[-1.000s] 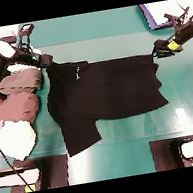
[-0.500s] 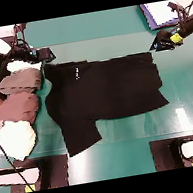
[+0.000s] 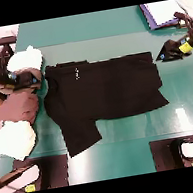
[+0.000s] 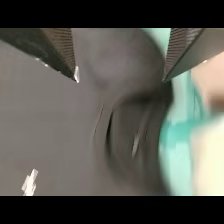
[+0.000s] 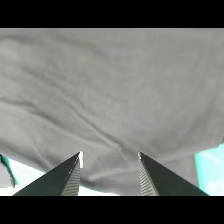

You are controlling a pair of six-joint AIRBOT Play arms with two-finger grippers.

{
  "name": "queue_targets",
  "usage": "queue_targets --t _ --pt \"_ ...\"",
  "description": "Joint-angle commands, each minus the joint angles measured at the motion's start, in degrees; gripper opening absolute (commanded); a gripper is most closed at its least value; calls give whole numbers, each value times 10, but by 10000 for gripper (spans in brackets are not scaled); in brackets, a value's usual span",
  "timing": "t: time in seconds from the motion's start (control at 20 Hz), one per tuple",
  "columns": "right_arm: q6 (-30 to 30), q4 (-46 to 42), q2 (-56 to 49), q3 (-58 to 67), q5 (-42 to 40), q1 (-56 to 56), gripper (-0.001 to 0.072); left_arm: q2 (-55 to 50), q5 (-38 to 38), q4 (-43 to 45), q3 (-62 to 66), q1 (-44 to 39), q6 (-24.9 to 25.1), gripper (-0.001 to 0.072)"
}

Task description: Fold the shirts.

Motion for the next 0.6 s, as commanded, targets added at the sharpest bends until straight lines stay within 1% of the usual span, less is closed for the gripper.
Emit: queue_targets --t 0.0,0.1,0.2,0.3,0.45,0.55 --pt "-3 1 83 -98 -32 -2 411 112 -13 4 -177 20 -10 610" --pt "-3 1 117 -132 -43 -3 410 149 -3 -35 -264 20 -11 610" --pt "-3 1 143 -157 -49 -3 409 155 4 -62 -323 20 -8 610" --pt "-3 1 160 -169 -50 -3 409 155 30 -89 -374 20 7 610" --pt "-3 1 170 -170 -50 -3 409 155 85 -161 -415 20 45 609" --pt "-2 1 170 -170 -51 -3 409 153 116 -168 -422 -2 52 609"
